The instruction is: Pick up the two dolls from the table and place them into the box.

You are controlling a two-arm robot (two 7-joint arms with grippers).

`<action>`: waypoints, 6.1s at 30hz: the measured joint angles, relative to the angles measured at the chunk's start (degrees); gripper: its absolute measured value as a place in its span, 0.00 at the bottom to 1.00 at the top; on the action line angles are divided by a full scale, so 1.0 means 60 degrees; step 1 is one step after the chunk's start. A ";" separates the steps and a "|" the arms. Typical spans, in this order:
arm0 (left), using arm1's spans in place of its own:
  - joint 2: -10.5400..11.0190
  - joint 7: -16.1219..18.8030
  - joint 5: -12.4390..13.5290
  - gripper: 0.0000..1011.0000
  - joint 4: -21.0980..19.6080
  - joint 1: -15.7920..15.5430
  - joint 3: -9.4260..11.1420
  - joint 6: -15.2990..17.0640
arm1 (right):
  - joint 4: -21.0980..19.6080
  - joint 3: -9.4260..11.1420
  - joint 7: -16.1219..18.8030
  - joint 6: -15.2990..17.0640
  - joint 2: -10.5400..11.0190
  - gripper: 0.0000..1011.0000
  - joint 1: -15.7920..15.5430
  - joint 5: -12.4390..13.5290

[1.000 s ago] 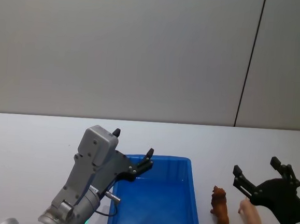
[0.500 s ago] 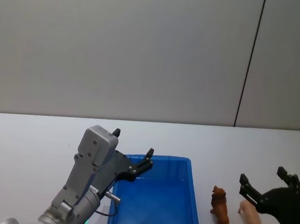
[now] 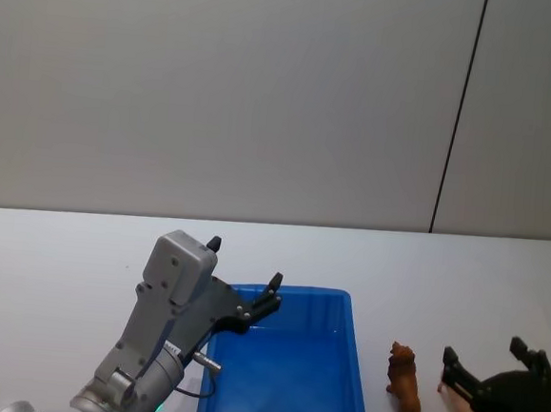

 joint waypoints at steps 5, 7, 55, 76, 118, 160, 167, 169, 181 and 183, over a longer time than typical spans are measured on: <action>0.0000 0.0000 0.0000 0.99 0.0001 0.0000 -0.0001 0.0000 | 0.0311 -0.0026 -0.0017 0.0168 -0.0104 0.99 0.0074 0.0017; 0.0000 0.0000 0.0000 0.99 0.0000 0.0000 0.0000 0.0000 | 0.0400 -0.0032 -0.0021 0.0214 -0.0134 0.99 0.0098 0.0017; 0.0000 0.0000 0.0000 0.99 0.0001 0.0000 0.0000 0.0000 | 0.2029 -0.0103 0.0525 0.1259 -0.0657 0.36 0.0785 0.0006; 0.0000 0.0000 0.0000 0.99 0.0001 0.0000 0.0000 0.0000 | 0.0915 -0.0098 0.1105 0.0499 -0.0578 0.36 0.0842 -0.0506; 0.0001 0.0000 0.0000 0.99 0.0000 0.0000 0.0000 0.0000 | 0.2865 -0.1078 0.4746 0.0193 -0.1865 0.83 0.2812 -0.0856; 0.0000 0.0001 0.0000 0.99 0.0000 0.0001 -0.0001 0.0000 | 0.0254 -0.0855 0.0117 0.1573 -0.1003 0.99 0.0725 -0.0933; 0.0000 0.0001 0.0000 0.99 0.0001 0.0001 -0.0001 0.0000 | 0.0342 -0.0814 -0.0162 0.1691 -0.0991 0.99 0.0578 -0.0803; 0.0000 0.0000 0.0000 0.99 0.0000 0.0000 0.0000 0.0000 | 0.0413 -0.0810 -0.0190 0.1707 -0.1002 0.99 0.0563 -0.0781; 0.0001 0.0000 0.0000 0.99 0.0000 0.0001 0.0000 0.0000 | 0.1213 -0.0807 -0.0259 0.1789 -0.1206 0.75 0.0659 -0.0643; 0.0000 0.0000 0.0000 0.99 0.0000 0.0001 0.0000 0.0000 | 0.1302 -0.0807 -0.0257 0.1789 -0.1234 0.70 0.0685 -0.0633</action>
